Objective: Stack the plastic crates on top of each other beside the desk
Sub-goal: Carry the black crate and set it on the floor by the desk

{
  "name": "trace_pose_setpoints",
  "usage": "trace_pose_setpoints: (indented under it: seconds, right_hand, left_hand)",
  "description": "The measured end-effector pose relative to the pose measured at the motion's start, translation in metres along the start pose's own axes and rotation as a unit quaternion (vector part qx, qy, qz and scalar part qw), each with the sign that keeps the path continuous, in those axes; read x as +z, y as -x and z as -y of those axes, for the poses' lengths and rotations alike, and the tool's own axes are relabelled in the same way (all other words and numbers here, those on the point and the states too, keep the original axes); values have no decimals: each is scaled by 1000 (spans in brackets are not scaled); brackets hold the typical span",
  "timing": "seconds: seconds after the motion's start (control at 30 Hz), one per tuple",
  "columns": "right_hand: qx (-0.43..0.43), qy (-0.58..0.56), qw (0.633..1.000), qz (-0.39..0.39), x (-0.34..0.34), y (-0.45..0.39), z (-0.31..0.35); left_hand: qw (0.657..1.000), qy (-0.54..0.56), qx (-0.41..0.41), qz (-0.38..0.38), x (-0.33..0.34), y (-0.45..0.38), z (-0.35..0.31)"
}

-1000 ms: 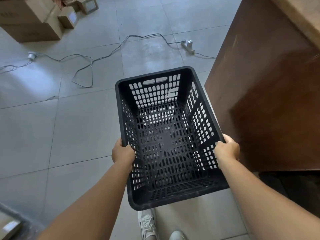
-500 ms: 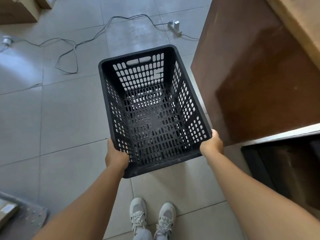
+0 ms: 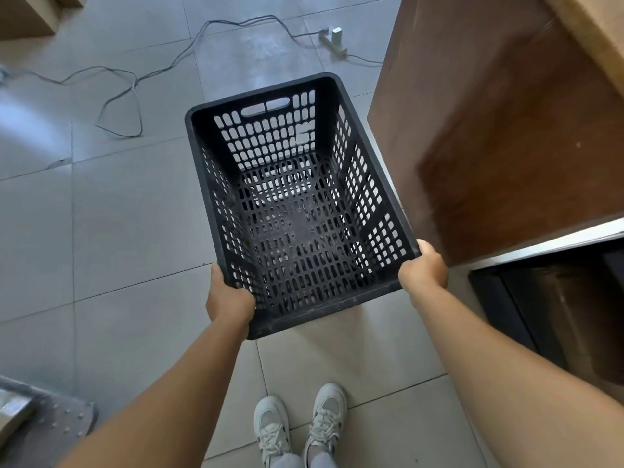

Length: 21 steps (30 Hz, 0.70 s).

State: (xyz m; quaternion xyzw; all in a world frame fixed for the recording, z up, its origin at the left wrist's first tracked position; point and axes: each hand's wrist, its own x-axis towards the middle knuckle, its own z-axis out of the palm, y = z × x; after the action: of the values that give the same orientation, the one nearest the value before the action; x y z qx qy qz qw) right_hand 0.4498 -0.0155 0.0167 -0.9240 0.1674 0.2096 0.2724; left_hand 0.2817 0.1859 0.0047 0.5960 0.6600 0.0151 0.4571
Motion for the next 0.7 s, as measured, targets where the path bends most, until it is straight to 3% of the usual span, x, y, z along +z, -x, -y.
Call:
trace_pose_setpoints:
  seconds: [0.7]
  right_hand:
    - [31, 4, 999, -27, 9, 4, 2]
  left_hand:
    - [1000, -22, 0, 15, -5, -2, 0]
